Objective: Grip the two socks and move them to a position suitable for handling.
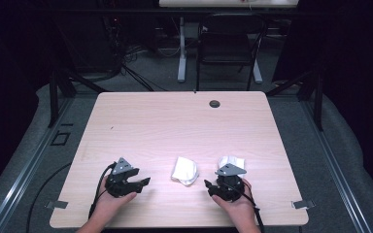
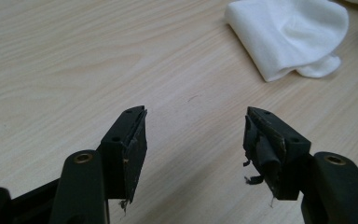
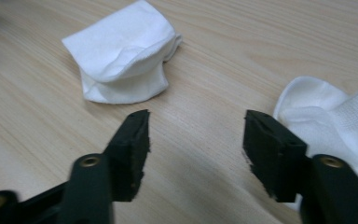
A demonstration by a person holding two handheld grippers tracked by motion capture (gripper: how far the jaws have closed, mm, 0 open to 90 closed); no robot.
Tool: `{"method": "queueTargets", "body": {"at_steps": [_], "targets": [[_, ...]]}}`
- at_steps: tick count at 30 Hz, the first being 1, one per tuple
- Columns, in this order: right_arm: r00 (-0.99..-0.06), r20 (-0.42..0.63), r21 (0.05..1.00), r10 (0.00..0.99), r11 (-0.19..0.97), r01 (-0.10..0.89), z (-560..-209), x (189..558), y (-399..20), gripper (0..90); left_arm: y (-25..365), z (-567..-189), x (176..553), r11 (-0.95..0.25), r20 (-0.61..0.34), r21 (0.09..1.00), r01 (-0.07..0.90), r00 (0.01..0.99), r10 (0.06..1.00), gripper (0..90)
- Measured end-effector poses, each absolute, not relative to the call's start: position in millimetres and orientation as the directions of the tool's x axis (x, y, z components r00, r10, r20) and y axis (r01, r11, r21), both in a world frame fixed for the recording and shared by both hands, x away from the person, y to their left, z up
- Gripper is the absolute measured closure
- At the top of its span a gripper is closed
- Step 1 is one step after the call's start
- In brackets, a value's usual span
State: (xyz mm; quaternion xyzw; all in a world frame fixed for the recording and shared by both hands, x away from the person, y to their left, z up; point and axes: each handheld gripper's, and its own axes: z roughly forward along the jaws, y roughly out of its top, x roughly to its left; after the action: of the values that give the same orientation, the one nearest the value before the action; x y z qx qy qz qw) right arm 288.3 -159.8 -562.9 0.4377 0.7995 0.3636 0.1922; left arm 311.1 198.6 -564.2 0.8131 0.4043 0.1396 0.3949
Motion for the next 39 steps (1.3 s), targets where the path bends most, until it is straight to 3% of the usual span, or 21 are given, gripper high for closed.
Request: {"method": "queueTargets", "body": {"at_steps": [4, 14, 22, 39], "targets": [[-0.540, 0.073, 0.780, 0.838, 0.290, 0.555, -565.0, 286.9, -166.4, 47.3, 200.8, -567.8, 312.9, -0.338, -0.112, 0.761, 0.555, 0.624, 0.774, 43.1], [-0.541, 0.065, 0.772, 0.839, 0.301, 0.559, -563.8, 284.8, -156.4, 56.3, 196.1, -568.9, 312.4, -0.359, -0.092, 0.756, 0.548, 0.631, 0.770, 43.9], [-0.525, 0.104, 0.773, 0.844, 0.264, 0.577, -564.2, 286.3, -161.9, 64.3, 190.6, -565.4, 309.3, -0.356, -0.074, 0.779, 0.516, 0.639, 0.766, 54.4], [-0.542, 0.121, 0.770, 0.831, 0.266, 0.580, -563.5, 288.5, -163.3, 70.8, 161.3, -556.2, 315.6, -0.365, -0.097, 0.787, 0.498, 0.684, 0.723, 69.4]]}}
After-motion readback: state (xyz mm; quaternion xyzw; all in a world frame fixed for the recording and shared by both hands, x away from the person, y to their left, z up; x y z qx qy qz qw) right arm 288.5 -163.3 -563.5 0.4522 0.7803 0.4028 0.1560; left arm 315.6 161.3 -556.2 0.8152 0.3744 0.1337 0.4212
